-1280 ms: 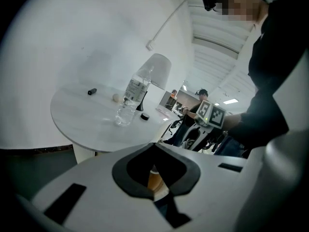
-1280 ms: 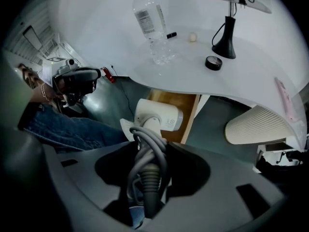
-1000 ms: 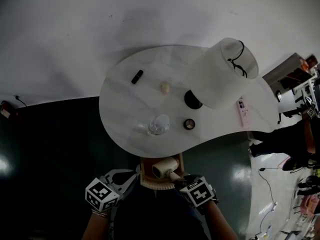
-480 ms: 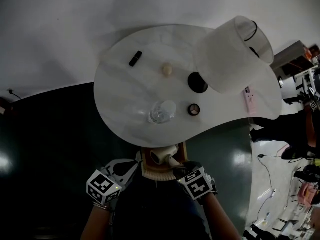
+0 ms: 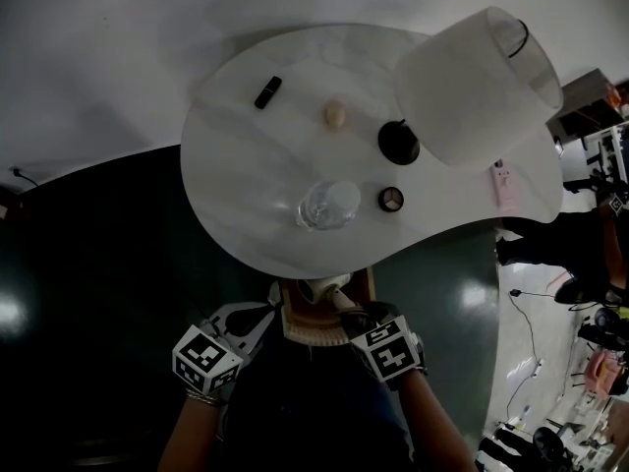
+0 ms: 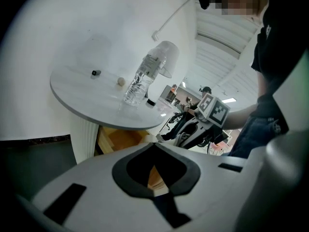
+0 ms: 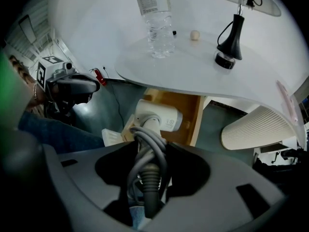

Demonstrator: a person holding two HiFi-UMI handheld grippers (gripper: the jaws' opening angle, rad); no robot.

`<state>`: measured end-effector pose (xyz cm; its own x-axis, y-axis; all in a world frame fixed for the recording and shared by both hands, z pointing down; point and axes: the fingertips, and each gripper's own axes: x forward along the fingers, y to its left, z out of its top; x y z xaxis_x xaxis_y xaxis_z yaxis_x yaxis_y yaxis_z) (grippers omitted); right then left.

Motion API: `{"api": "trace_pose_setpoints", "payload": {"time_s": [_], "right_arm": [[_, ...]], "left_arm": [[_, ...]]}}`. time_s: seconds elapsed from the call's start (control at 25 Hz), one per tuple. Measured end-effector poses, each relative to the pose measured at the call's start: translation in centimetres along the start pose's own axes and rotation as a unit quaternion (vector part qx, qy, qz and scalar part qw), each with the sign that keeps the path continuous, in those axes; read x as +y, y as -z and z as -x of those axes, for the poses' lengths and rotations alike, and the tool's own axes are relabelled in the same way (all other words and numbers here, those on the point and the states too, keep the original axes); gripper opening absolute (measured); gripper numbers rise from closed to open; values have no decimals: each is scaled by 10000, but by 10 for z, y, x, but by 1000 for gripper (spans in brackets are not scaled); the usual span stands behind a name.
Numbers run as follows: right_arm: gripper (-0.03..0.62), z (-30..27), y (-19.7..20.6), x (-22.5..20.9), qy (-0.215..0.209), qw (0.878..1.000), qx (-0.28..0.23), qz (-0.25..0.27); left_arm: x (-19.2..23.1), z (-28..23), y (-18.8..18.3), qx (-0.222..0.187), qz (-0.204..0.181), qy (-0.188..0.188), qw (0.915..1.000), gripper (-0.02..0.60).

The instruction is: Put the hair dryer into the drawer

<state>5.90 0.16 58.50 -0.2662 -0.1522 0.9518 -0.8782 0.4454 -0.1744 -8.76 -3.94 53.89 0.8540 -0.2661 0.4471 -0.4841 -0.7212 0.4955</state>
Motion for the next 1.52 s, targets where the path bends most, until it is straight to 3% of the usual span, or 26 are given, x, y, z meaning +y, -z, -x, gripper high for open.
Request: {"api": "trace_pose_setpoints", "payload": {"time_s": [0.44,1.52], "right_arm": [[207,-17,-17,-25,124,9993,-310,-187],[207,-59,-29,-20,343,9971,-411,-533]], "left_arm": [[10,-19,3,35,183,-16,9998,8],[24,-26,36,97,481,-124,9987,8]]}}
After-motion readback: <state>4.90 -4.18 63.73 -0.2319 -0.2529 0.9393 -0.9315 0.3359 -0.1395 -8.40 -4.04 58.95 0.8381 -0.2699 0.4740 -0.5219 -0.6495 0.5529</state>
